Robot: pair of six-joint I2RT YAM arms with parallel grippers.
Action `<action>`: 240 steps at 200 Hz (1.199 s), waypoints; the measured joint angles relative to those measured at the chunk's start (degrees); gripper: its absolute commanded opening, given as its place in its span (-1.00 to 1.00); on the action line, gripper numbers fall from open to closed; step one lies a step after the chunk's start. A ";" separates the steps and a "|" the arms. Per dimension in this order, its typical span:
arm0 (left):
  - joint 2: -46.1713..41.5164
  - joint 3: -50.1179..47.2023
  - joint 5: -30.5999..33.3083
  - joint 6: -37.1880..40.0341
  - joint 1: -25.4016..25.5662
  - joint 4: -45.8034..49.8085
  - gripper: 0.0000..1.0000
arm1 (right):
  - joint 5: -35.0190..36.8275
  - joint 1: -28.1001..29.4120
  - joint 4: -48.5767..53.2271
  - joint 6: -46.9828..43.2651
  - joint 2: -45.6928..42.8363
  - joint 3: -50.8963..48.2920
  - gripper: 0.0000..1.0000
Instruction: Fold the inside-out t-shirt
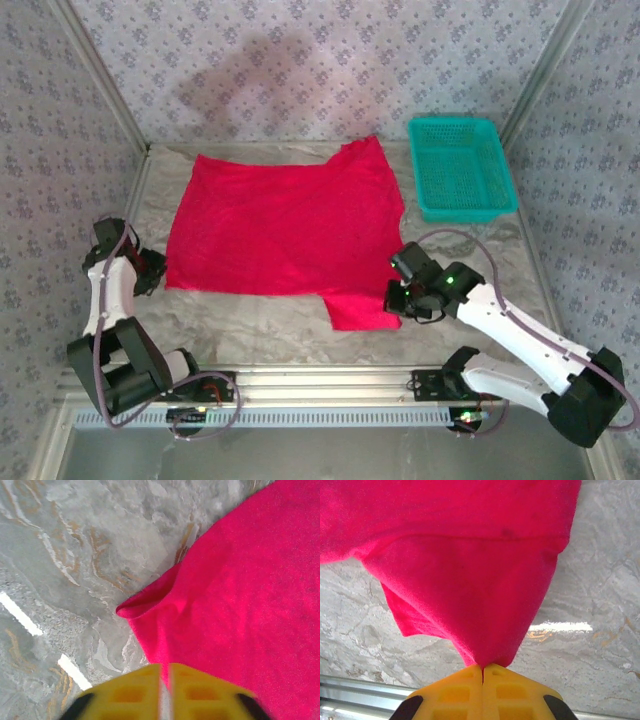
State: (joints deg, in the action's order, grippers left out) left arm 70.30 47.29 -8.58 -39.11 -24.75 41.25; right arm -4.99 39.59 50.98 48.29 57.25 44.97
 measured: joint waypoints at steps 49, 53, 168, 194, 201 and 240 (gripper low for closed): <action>8.24 -3.06 -1.05 0.70 0.00 -3.56 -0.19 | -3.87 -3.58 -2.99 -3.19 4.94 -0.02 -1.00; 8.74 -3.19 -1.05 0.68 0.00 -3.91 -0.20 | -4.22 -3.76 -3.13 -3.43 5.29 -0.02 -1.00; 13.51 -1.22 2.89 0.70 0.00 -7.65 -1.00 | -8.46 -9.27 -3.50 -8.33 5.22 -0.02 -1.00; 9.75 0.11 2.84 0.74 0.00 -4.87 -1.00 | -8.81 -9.64 -3.02 -8.55 4.28 -0.02 -1.00; 8.24 0.55 2.82 0.74 0.00 -3.78 -1.00 | -8.87 -9.64 -2.91 -8.57 4.11 -0.02 -1.00; -1.75 1.68 1.84 1.16 0.00 1.70 -1.00 | -8.96 -9.64 -1.66 -8.74 1.22 -0.02 -1.00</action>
State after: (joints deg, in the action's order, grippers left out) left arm 68.55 48.97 -6.74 -37.95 -24.75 42.96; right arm -13.96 29.95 49.32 39.55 58.48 44.95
